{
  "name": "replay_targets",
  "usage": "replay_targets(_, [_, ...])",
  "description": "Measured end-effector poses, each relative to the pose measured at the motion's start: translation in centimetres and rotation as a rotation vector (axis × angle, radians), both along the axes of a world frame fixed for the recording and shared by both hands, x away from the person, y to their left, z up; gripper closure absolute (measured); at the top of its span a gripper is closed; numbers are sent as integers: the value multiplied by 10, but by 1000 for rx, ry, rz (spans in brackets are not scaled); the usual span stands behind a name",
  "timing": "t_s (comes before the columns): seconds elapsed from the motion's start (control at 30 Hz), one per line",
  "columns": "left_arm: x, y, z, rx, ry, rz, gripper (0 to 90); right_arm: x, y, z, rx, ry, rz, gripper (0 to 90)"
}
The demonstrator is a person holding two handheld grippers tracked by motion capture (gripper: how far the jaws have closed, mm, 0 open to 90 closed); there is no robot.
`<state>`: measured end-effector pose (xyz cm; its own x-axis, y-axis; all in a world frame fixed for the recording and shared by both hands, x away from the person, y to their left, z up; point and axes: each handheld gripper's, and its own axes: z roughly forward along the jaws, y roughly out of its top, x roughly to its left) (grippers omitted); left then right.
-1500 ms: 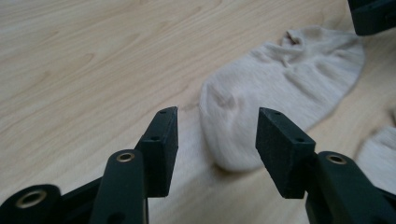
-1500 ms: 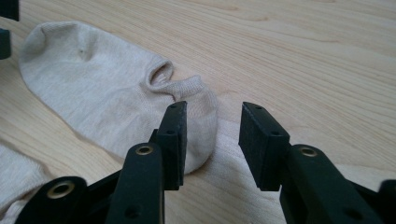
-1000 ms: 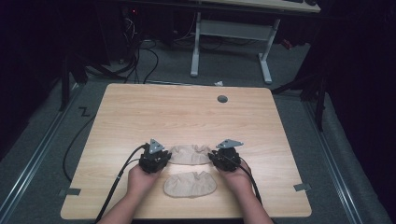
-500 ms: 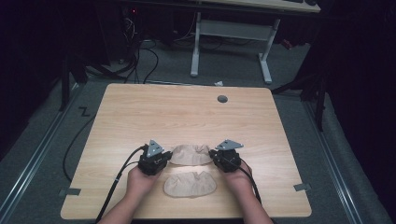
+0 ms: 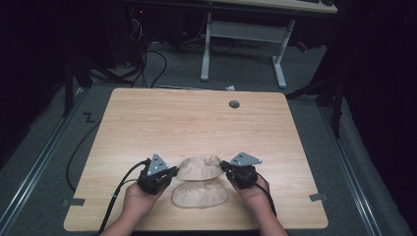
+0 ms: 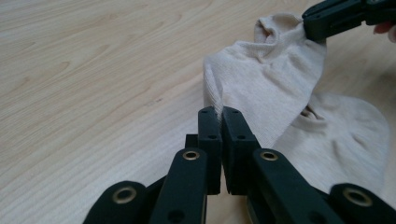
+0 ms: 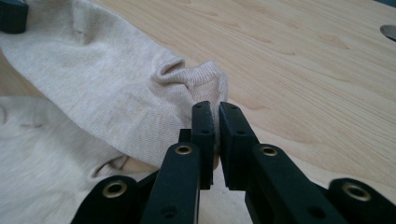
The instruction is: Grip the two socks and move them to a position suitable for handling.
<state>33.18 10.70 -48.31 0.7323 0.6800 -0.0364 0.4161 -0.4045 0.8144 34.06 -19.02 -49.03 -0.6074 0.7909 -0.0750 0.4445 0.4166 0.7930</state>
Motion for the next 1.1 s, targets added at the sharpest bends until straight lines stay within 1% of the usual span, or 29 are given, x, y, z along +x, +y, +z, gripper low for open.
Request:
replay_targets(0.03, [-4,0,1,-3,-1,-6,871,-4,0,1,-2,-3,7,851])
replay_targets(0.07, [-4,0,1,-3,-1,-6,871,-4,0,1,-2,-3,7,851])
replay_targets(0.1, [-10,0,1,-7,2,-19,870,-11,-1,2,0,-10,18,851])
replay_targets(0.13, [-10,0,1,-7,2,-19,870,-11,-1,2,0,-10,18,851])
replay_targets(0.17, [-16,0,1,-10,6,-28,870,-18,-3,3,-1,-16,26,851])
replay_targets(0.2, [-16,0,1,-10,6,-28,871,-20,-4,3,1,-15,27,851])
replay_targets(0.23, [-22,1,1,-7,5,-39,870,-23,-5,4,-1,-19,28,851])
replay_targets(0.3, [-28,2,0,-14,9,-43,870,-30,-6,4,0,-23,32,851])
replay_targets(0.33, [-28,2,0,-14,9,-43,870,-30,-6,4,0,-23,32,851])
replay_targets(0.37, [-31,3,-2,-11,11,-44,870,-33,-6,4,-2,-23,36,851])
replay_targets(0.4, [-35,5,-5,-12,13,-40,871,-41,-6,2,-9,-20,51,851])
replay_targets(0.47, [-38,7,-9,-17,32,-39,870,-45,-5,0,-21,-14,60,851])
replay_targets(0.53, [-40,7,-11,-11,39,-43,870,-50,-4,-3,-28,-4,66,850])
replay_targets(0.6, [-42,6,-13,1,34,-47,870,-54,-4,-4,-39,-2,69,850])
replay_targets(0.67, [-43,5,-13,4,38,-51,870,-56,-4,-5,-38,1,69,850])
replay_targets(0.77, [-46,3,-16,30,36,-59,870,-61,-5,-8,-38,14,71,850])
replay_targets(0.93, [-48,4,-18,32,43,-53,870,-63,-5,-10,-35,24,76,850])
replay_targets(1.03, [-49,4,-20,43,44,-54,870,-63,-3,-13,-46,34,88,849])
replay_targets(1.07, [-49,4,-21,59,43,-54,869,-62,-2,-14,-55,43,93,849])
replay_targets(1.1, [-49,4,-21,59,43,-54,869,-62,-2,-14,-55,43,93,849])
